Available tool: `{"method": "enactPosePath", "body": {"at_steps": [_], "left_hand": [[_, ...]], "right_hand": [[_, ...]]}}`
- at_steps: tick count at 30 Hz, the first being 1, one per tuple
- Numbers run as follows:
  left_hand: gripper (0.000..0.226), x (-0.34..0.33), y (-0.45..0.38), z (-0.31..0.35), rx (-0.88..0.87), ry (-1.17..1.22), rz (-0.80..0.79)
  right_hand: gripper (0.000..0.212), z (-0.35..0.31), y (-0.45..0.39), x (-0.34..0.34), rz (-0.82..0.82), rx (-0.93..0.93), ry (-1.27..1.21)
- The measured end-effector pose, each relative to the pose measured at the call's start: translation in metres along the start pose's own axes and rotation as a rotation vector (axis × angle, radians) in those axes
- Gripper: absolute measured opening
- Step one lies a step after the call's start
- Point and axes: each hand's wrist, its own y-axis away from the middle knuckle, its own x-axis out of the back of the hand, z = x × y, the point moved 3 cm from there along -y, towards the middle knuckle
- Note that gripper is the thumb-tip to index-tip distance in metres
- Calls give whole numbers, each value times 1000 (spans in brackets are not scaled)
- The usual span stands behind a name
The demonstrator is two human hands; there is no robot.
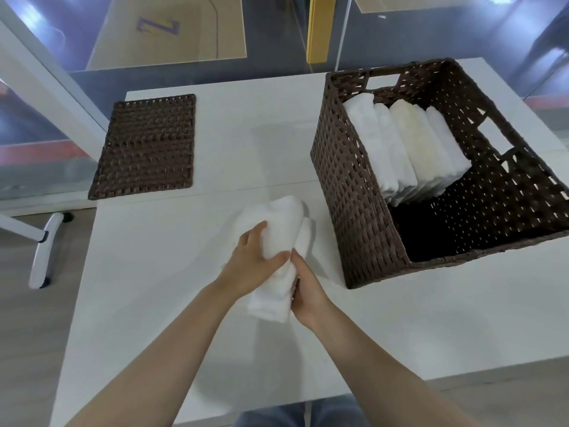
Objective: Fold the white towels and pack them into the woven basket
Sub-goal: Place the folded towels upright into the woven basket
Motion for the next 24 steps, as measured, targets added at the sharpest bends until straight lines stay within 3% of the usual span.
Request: {"method": "enactPosePath", "body": {"at_steps": [2, 6, 9, 11, 16, 20, 24], "left_hand": [[77, 11, 2, -3, 13, 174, -54], [63, 31, 11, -17, -63, 616, -81], [63, 34, 18, -28, -96, 964, -97], [63, 31, 23, -35, -70, 1069, -92], [44, 17, 30, -45, 120, 784, -3], [65, 23, 26, -37, 153, 670, 2], [69, 28, 22, -30, 90, 554, -41]], "right_hand": [[55, -8, 1, -9, -79, 93, 39], [54, -27, 7, -27, 37, 186, 249], [33, -40, 20, -36, 83, 300, 410], [28, -42, 24, -33, 82, 354, 495], [32, -23, 19, -19, 61, 309, 697], [45, -17, 8, -14, 152, 368, 800], [14, -24, 5, -15, 239, 505, 867]]}}
